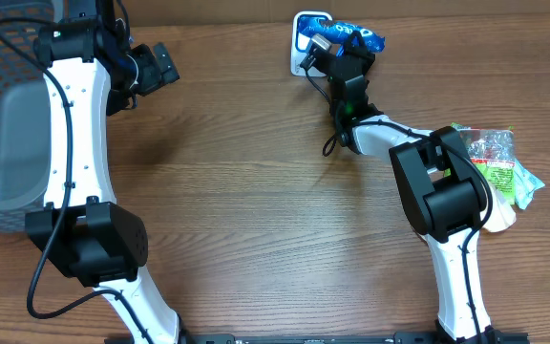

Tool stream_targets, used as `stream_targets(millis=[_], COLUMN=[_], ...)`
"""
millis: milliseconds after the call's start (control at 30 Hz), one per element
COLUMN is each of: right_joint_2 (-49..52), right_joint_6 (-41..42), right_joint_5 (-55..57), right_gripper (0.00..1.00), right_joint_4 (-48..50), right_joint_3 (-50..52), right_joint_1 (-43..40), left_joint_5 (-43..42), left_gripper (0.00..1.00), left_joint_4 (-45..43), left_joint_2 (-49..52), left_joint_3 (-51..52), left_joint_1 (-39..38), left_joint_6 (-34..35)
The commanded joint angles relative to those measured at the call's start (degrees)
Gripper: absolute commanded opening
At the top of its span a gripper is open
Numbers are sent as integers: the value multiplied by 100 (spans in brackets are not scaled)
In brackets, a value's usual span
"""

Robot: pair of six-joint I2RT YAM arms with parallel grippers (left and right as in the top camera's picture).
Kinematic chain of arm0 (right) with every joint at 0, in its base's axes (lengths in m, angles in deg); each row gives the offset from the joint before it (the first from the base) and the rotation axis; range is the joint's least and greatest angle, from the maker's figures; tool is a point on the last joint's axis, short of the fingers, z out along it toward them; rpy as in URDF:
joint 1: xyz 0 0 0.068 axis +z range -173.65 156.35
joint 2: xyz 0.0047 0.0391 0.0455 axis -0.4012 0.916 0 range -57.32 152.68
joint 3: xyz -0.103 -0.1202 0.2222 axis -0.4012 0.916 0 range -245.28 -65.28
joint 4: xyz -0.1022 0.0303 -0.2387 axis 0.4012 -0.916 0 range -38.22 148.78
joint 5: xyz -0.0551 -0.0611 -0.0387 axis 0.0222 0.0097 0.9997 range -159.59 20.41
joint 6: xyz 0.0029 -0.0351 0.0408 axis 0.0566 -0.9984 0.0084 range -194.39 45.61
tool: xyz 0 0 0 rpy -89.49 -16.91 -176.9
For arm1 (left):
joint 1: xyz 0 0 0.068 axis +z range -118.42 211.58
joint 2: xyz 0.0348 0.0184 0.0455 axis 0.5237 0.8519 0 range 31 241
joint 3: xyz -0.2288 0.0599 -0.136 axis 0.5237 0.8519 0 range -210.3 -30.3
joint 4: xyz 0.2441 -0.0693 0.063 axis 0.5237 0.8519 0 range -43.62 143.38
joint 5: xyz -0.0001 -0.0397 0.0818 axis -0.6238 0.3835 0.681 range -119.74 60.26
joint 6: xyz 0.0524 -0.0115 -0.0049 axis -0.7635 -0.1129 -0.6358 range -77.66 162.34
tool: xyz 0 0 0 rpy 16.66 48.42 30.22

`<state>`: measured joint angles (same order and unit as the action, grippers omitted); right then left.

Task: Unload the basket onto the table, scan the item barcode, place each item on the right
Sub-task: 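Hold the blue bar's barcode against the scanner window, right gripper, then carry the blue bar to the right-side pile and release it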

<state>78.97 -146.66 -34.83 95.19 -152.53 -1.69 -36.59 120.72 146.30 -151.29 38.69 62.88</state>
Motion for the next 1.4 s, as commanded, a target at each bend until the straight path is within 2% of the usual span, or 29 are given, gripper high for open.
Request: stream_targets(millis=[0, 333, 500, 700, 800, 900, 1000, 1167, 1267, 1367], right_joint_2=[-72, -72, -72, -155, -306, -579, -960, -1847, -2583, -3447], right_joint_6=[-24, -24, -11, 745, 1115, 1550, 2085, 3445, 4802, 6343], right_joint_5=[4, 68, 258, 461, 503, 501, 428, 389, 343, -76], right_gripper=[4, 4, 4, 4, 4, 4, 4, 4, 4, 4], right_joint_4=[92, 105, 518, 2039, 2326, 2216, 1633, 142, -1134, -2813], right_joint_3=[-133, -133, -133, -133, -133, -133, -133, -133, -133, -133], right_joint_1=[20, 20, 28, 273, 455, 680, 898, 1139, 1158, 1054], left_joint_5=[-20, -20, -20, -20, -20, -20, -22, -20, -22, -20], left_gripper=[100, 100, 100, 100, 100, 100, 100, 100, 100, 99], left_joint_4=[0, 0, 0, 0, 0, 0, 0, 0, 0, 0], left_joint_2=[20, 20, 20, 20, 20, 20, 20, 20, 20, 20], left_joint_3=[20, 20, 20, 20, 20, 20, 20, 20, 20, 20], left_joint_1=[-17, -17, -17, -17, -17, -17, -17, -17, -17, -17], left_joint_6=[-127, -127, -127, -127, -127, -125, -125, -127, -125, -127])
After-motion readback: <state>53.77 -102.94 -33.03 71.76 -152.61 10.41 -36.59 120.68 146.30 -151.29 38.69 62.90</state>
